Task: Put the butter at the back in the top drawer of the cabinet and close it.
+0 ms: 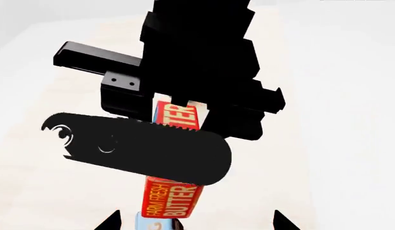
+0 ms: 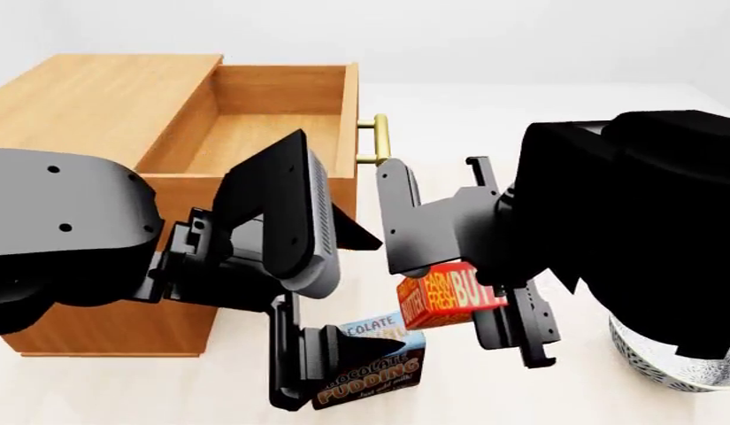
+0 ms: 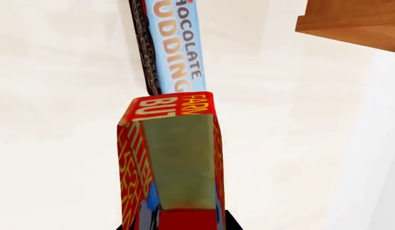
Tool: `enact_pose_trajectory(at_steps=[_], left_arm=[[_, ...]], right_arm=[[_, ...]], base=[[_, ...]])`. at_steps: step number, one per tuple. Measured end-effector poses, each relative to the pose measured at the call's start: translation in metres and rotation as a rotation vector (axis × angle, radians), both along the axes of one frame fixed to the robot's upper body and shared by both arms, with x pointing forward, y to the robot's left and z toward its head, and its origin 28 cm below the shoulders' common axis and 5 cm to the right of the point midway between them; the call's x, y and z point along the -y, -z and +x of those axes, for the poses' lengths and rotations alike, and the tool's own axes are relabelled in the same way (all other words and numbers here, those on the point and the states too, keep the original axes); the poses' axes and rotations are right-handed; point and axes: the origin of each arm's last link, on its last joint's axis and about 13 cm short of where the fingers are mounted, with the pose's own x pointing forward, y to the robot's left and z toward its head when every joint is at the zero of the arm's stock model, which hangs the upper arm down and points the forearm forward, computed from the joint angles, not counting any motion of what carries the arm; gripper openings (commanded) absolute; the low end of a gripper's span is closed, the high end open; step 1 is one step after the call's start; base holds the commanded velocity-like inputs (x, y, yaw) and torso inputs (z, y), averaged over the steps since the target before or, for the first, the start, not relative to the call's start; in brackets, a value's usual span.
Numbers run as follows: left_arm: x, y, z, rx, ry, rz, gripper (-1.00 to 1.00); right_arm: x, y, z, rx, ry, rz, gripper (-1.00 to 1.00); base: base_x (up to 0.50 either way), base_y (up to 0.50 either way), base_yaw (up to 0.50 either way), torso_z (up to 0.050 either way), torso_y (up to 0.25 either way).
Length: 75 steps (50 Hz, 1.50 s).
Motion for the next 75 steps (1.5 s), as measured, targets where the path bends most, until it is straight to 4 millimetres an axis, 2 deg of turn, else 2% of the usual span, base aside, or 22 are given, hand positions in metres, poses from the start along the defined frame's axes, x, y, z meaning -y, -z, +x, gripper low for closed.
enact_pose_trajectory(at_steps=[53, 75], left_arm=[[0.006, 0.029, 0.02, -0.019, -0.016, -0.038, 1.0], [0.008, 0.034, 0.024, -0.046, -0.01, -0.053, 1.0]], right_arm=[[-0.011, -0.007, -0.005, 0.003, -0.029, 0.035, -1.0], [-0.014, -0.009, -0.007, 0.006, -0.042, 0.046, -1.0]], base=[[0.0, 0.0, 0.0, 0.001, 0.001], [0.0, 0.0, 0.0, 0.0, 0.0]])
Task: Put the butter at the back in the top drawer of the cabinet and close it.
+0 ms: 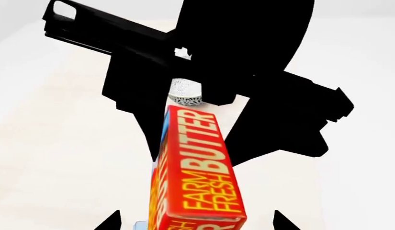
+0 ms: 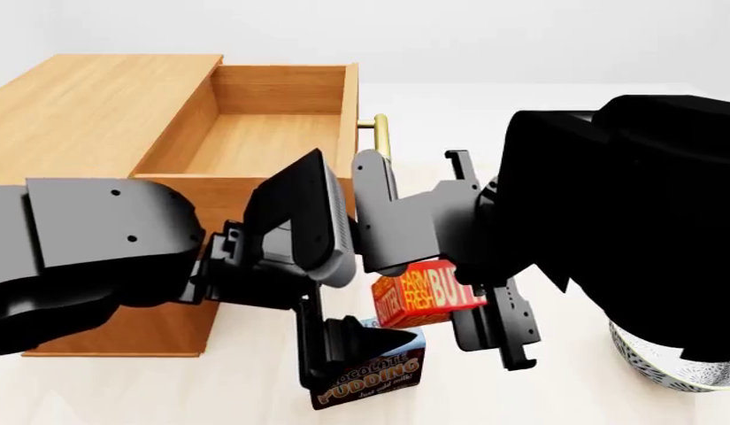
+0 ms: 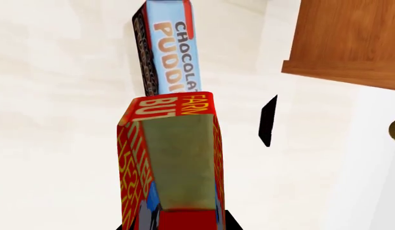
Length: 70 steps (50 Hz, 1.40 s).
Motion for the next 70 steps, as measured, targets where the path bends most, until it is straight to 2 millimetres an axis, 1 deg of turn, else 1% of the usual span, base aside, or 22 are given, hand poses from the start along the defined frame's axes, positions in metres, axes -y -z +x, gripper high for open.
enact_pose_trajectory(at_steps=[15, 16, 49, 50, 70], left_arm=[[0.0005, 0.0012, 0.0016, -0.003, -0.002, -0.022, 1.0], [0.0005, 0.0013, 0.0016, -0.002, -0.002, -0.024, -1.0], [-0.0019, 0.0062, 0.0023, -0.015, -0.005, -0.057, -1.0], [-0.0019, 0.0064, 0.0024, -0.014, -0.005, -0.057, -1.0], [-0.0053, 0.0095, 0.0039, 0.023, -0.032, -0.052, -1.0]], right_arm=[[-0.0005, -0.0011, -0.0009, 0.002, -0.003, 0.004, -1.0], [-0.0005, -0.0012, -0.0009, 0.003, -0.003, 0.004, -1.0], [0.0004, -0.0011, -0.001, -0.011, 0.001, 0.013, -1.0], [0.0004, -0.0011, -0.001, -0.011, 0.0, 0.013, 1.0], [0.0025, -0.0075, 0.0023, 0.046, 0.005, 0.021, 1.0]], base=[[0.0, 0.0, 0.0, 0.0, 0.001], [0.0, 0.0, 0.0, 0.0, 0.0], [0.0, 0.0, 0.0, 0.001, 0.0], [0.0, 0.0, 0.0, 0.0, 0.0], [0.0, 0.0, 0.0, 0.001, 0.001]])
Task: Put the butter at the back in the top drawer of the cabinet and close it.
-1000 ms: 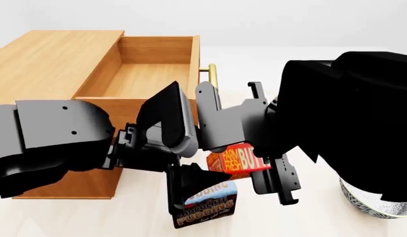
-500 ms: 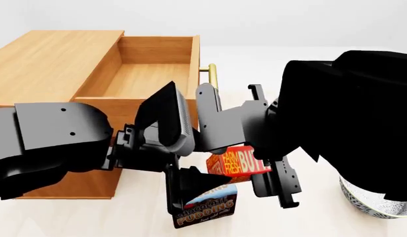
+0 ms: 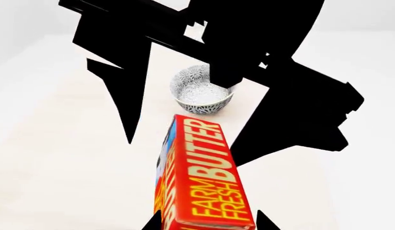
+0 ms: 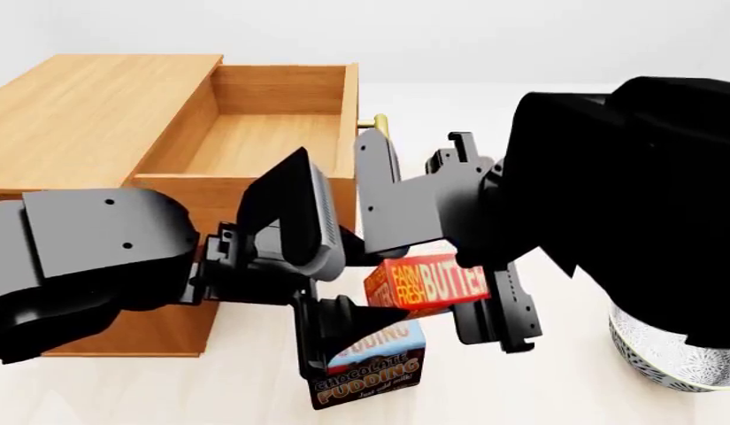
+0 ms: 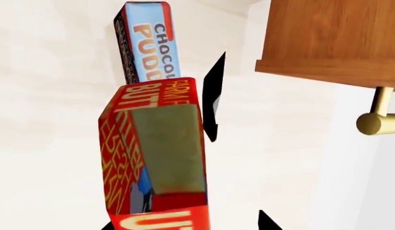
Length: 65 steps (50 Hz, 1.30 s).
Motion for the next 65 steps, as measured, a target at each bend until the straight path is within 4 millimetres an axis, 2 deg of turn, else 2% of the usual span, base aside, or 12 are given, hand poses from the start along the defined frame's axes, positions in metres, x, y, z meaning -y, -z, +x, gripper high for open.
enact_pose_trajectory(at_steps=[16, 32, 43, 57, 65], left_arm=[[-0.008, -0.003, -0.001, -0.01, -0.017, -0.009, -1.0], [-0.026, -0.013, -0.008, 0.0, -0.072, -0.042, -1.0], [-0.045, -0.033, -0.023, 0.057, -0.166, -0.115, -1.0], [-0.056, -0.041, -0.031, 0.076, -0.242, -0.163, -1.0], [-0.057, -0.05, -0.029, 0.079, -0.364, -0.246, -1.0]], right_arm=[[0.007, -0.001, 0.005, 0.004, 0.031, 0.008, 1.0], [0.028, -0.001, 0.011, 0.002, 0.102, 0.027, 1.0], [0.062, 0.003, 0.014, 0.116, 0.25, 0.216, 1.0], [0.09, -0.002, 0.013, 0.233, 0.408, 0.481, 1.0], [0.1, 0.011, 0.011, 0.332, 0.59, 0.685, 1.0]], base=[[0.0, 0.0, 0.0, 0.001, 0.001], [0.0, 0.0, 0.0, 0.0, 0.001], [0.0, 0.0, 0.0, 0.001, 0.001], [0.0, 0.0, 0.0, 0.0, 0.001], [0.0, 0.0, 0.0, 0.001, 0.0]])
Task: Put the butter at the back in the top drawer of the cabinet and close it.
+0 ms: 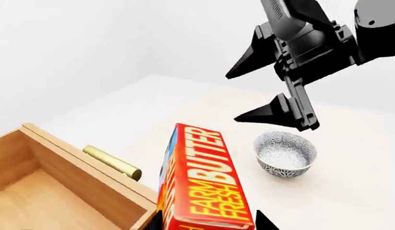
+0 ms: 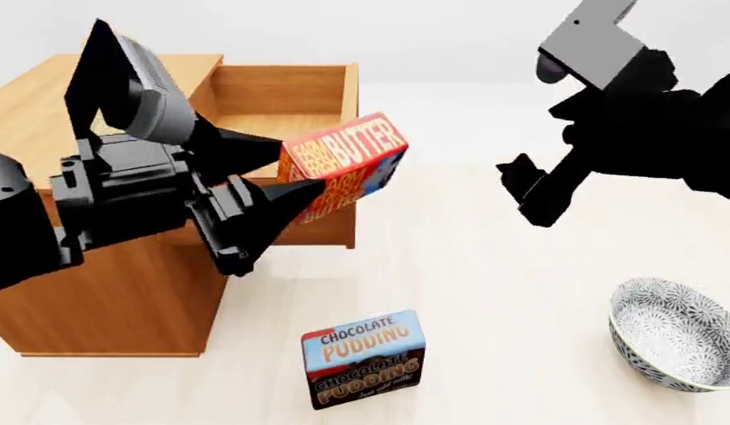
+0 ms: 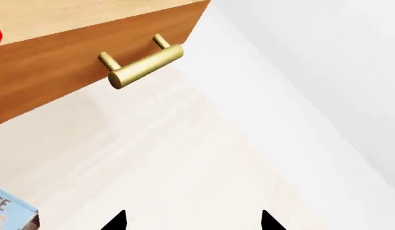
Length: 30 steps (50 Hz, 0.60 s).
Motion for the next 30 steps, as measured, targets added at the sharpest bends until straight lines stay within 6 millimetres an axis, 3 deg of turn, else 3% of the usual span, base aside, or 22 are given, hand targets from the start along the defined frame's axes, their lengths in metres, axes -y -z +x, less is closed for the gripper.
enact_pose_trajectory(at_steps=[14, 30], left_arm=[[0.001, -0.034, 0.021, 0.006, -0.283, -0.16, -1.0], [0.013, -0.068, 0.069, -0.019, -0.465, -0.208, -1.0]], right_arm=[[0.001, 0.052, -0.03, 0.227, 0.247, 0.345, 1.0], [0.003, 0.076, -0.083, 0.463, 0.439, 0.551, 1.0]], base=[[0.0, 0.0, 0.0, 0.0, 0.001], [0.0, 0.0, 0.0, 0.001, 0.001]])
